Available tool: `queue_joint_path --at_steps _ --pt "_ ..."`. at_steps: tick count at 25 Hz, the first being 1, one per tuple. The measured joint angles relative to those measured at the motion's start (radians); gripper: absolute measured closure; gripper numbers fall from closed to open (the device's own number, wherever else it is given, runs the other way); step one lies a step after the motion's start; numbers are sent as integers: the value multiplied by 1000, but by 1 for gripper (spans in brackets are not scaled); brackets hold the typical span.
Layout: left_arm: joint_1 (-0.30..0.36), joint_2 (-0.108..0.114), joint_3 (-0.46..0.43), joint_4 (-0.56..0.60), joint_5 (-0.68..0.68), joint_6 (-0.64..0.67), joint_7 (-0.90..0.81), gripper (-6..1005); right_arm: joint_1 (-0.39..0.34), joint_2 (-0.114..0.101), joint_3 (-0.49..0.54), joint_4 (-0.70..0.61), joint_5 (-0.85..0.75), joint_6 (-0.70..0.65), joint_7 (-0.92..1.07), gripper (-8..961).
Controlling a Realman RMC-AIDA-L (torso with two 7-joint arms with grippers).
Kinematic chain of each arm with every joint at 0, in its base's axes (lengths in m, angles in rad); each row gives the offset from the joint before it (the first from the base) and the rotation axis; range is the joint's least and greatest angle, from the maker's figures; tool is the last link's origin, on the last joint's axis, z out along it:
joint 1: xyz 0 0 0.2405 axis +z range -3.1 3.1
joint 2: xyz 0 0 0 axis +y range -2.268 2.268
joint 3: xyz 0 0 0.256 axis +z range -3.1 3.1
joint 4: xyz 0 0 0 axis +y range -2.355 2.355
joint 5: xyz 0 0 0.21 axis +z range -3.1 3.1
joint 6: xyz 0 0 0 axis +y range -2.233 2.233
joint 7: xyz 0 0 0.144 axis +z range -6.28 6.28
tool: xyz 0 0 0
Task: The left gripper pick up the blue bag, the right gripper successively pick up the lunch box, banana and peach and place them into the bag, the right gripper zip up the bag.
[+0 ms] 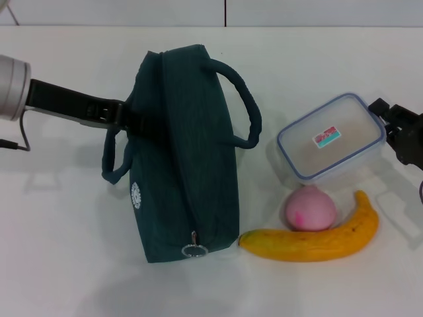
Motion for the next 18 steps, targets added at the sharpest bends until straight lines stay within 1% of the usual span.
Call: queue_joint_path --at_steps 4,9,13,18 --pt "-9 0 0 1 0 0 0 942 -1 0 0 0 0 15 87 753" --pt "-18 0 0 4 0 0 0 942 -1 0 0 0 0 18 134 760" --pt "-23 5 -2 4 -2 0 0 941 -3 0 0 1 2 18 194 769" --pt "-24 10 -2 5 -24 0 0 941 -20 0 28 32 50 19 267 781"
